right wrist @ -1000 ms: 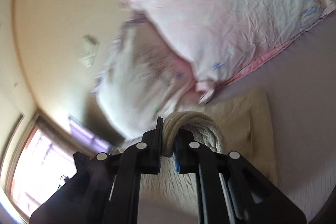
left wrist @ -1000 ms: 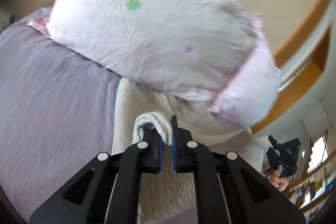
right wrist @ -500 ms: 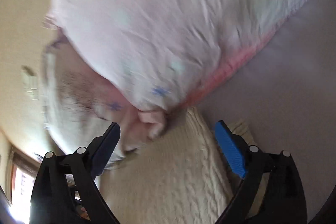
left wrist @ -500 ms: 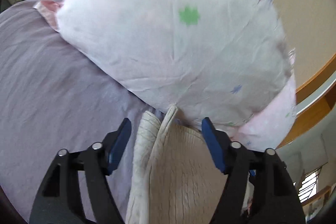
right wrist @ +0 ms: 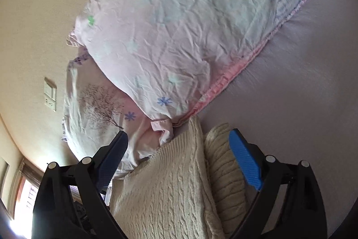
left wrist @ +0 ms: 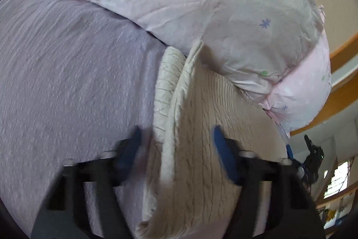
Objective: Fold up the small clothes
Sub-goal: 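Grasp the hem with both grippers and lift it toward the collar, then lay the hem over the collar and open both grippers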
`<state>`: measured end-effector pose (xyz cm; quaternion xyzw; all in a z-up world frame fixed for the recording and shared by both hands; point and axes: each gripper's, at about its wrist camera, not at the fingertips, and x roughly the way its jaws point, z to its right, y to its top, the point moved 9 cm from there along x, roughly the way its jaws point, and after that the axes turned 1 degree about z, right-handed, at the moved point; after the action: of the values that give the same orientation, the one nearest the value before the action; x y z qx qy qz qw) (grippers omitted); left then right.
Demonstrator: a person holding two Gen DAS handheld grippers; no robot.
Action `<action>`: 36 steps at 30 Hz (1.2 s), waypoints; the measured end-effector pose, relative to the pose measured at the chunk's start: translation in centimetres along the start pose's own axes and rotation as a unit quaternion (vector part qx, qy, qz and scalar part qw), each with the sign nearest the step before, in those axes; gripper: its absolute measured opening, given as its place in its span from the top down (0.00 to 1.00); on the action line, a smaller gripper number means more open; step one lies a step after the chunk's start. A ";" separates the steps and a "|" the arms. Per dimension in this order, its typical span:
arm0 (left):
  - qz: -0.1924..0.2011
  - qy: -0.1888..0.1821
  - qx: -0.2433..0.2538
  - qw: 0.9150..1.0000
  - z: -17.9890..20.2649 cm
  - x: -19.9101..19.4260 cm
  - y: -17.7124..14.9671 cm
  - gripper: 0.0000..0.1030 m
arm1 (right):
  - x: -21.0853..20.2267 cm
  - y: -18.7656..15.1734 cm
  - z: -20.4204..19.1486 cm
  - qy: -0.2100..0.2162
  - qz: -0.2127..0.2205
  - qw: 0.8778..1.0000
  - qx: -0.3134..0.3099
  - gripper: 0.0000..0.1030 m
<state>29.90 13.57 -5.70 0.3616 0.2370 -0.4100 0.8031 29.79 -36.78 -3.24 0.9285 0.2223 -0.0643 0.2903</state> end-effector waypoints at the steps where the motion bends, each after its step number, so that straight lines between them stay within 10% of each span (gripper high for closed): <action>1: -0.010 -0.016 -0.027 0.999 -0.1 0.6 -0.2 0.84 | 0.0 0.0 -0.1 0.006 -0.001 1.000 0.002 0.09; 6: 0.012 -0.100 -0.081 0.992 3.1 -0.7 0.3 0.87 | -0.2 -0.1 0.0 0.023 -0.017 1.000 0.013 0.09; 12: 0.018 -0.230 -0.024 0.973 18.4 -1.2 0.2 0.87 | -1.3 0.7 -0.6 0.020 -0.011 1.000 0.001 0.09; 19: -0.133 -0.291 0.027 0.947 32.9 10.9 -7.6 0.82 | -2.1 2.4 0.9 -0.025 -0.009 0.999 -0.036 0.09; 22: -0.181 -0.372 0.002 0.910 34.9 10.9 -9.4 0.83 | -2.2 2.9 2.8 -0.036 -0.032 0.999 -0.010 0.09; 25: -0.109 -0.334 0.045 0.935 31.8 7.3 -6.9 0.69 | -1.6 2.5 3.3 -0.026 -0.070 0.997 0.006 0.09; 29: -0.040 -0.161 0.084 0.983 23.1 5.1 -4.7 0.47 | 0.8 -0.2 3.3 -0.037 -0.150 0.988 0.001 0.09; 36: -0.075 -0.066 0.083 0.992 17.1 6.8 -6.4 0.33 | 2.4 -3.1 2.0 -0.047 -0.194 0.978 -0.055 0.11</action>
<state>29.75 -5.58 -2.06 0.3804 0.1749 -0.5103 0.7512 30.56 -34.75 -7.00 0.8461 0.3876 -0.1506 0.3333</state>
